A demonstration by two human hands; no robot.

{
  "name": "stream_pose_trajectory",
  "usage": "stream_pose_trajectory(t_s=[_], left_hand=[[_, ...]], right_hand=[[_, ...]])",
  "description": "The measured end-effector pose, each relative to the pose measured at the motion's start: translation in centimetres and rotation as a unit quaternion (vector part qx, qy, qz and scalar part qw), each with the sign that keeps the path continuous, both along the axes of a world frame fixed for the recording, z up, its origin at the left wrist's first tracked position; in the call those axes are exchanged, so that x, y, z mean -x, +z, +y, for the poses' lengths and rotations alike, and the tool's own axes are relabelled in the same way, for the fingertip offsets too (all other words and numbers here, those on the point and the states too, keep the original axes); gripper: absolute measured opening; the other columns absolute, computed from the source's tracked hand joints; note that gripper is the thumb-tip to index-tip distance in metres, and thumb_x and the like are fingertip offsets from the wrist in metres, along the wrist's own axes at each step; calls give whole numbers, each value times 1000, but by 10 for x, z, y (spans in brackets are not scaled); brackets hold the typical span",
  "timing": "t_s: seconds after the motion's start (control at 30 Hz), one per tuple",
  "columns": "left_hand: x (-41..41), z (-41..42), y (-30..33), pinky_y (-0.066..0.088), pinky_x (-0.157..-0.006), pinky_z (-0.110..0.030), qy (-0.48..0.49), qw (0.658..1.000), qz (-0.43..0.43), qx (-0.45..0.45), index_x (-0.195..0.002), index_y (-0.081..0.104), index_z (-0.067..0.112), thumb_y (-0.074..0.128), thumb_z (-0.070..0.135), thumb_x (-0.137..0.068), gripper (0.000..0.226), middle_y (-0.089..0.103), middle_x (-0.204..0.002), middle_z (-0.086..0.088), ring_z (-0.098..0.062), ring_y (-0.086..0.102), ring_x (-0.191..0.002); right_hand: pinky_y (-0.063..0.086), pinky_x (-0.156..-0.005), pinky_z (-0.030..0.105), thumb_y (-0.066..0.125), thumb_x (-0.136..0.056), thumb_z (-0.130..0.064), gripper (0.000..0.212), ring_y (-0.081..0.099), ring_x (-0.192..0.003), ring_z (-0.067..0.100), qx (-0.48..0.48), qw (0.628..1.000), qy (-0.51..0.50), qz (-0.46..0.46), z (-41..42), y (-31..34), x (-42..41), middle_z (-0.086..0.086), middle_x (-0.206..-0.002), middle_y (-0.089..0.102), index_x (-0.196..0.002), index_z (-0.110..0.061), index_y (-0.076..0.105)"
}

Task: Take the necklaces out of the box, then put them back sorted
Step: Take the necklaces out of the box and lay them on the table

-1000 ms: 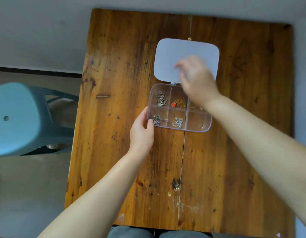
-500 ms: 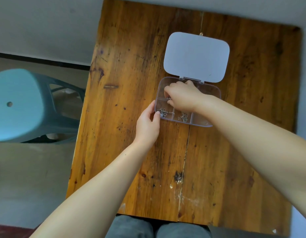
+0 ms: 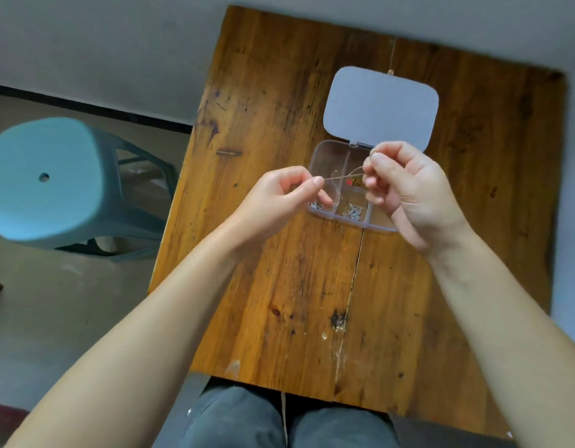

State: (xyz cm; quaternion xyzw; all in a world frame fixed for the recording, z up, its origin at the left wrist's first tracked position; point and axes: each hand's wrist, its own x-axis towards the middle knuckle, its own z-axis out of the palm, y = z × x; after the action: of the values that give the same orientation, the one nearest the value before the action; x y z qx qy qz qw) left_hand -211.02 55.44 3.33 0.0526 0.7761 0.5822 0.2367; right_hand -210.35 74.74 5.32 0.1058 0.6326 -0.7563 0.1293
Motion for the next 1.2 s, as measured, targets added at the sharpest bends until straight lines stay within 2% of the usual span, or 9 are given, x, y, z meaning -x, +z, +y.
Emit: stream_pose_trajectory(t_s=[0.07, 0.13, 0.27, 0.5, 0.63, 0.8, 0.93, 1.03, 1.2], left_hand=[[-5, -25, -3, 48, -92, -32, 16, 998, -46, -42, -75, 61, 6, 49, 28, -96, 32, 68, -71, 2, -22, 63, -79], [-10, -48, -11, 51, -95, -37, 42, 992, -83, -81, -68, 55, 11, 49, 26, -96, 32, 55, -60, 3, -14, 57, -65], [-6, -82, -28, 54, -79, -27, 111, 972, -149, -141, -61, 46, 17, 47, 25, -97, 37, 36, -55, 5, -10, 39, -57], [12, -112, -41, 53, -77, -29, 95, 965, -197, -146, -70, 52, 17, 50, 27, -95, 27, 48, -63, 5, -11, 47, -61], [18, -99, -51, 49, -66, -26, -24, 994, -89, 58, -78, 62, 20, 52, 29, -94, 21, 53, -68, 3, -12, 49, -65], [19, -77, -68, 49, -68, -30, -205, 943, 85, 247, -96, 66, 17, 52, 27, -93, 18, 61, -83, 1, -17, 57, -78], [20, -78, -81, 46, -71, -33, -309, 889, 179, 286, -94, 67, 12, 54, 19, -91, 15, 57, -88, -2, -23, 55, -86], [18, -83, -89, 47, -69, -36, -323, 877, 201, 294, -94, 67, 12, 51, 13, -91, 17, 52, -86, -2, -24, 52, -89], [16, -89, -96, 41, -65, -33, -339, 858, 232, 309, -99, 66, 12, 49, 13, -92, 18, 51, -89, -3, -27, 51, -93]], right_hand=[[50, -54, 18, 55, -93, -8, 13, 60, -64, 6, 25, 997, -54, -57, -4, -12, -20, -6, -72, 67, -94, -17, 64], [50, -53, 18, 57, -92, -8, 15, 63, -65, 6, 0, 990, -87, -106, -13, -25, -43, -6, -75, 70, -98, -18, 67], [44, -41, 15, 60, -91, -9, 11, 63, -57, 6, -32, 966, -159, -201, -37, -48, -93, -1, -83, 75, -95, -16, 68], [51, -51, 20, 59, -93, -19, 11, 72, -73, 11, -38, 909, -216, -354, -113, -73, -163, -2, -92, 76, -100, -15, 65], [51, -56, 24, 59, -93, -15, 8, 63, -79, 14, -10, 890, -208, -406, -163, -88, -182, 4, -93, 68, -96, -13, 66], [51, -52, 20, 61, -91, -12, 4, 64, -71, 11, -48, 892, -205, -400, -201, -104, -188, 5, -89, 67, -94, -12, 64], [54, -48, 21, 59, -91, -14, 4, 68, -60, 10, -161, 907, -167, -352, -212, -109, -189, 3, -83, 68, -88, -14, 61], [53, -45, 20, 59, -93, -19, 8, 65, -52, 10, -250, 909, -113, -315, -211, -112, -191, 1, -77, 67, -84, -18, 58], [55, -54, 19, 57, -94, -26, 6, 63, -51, 9, -299, 906, -28, -298, -202, -110, -192, -2, -72, 67, -92, -20, 55]])
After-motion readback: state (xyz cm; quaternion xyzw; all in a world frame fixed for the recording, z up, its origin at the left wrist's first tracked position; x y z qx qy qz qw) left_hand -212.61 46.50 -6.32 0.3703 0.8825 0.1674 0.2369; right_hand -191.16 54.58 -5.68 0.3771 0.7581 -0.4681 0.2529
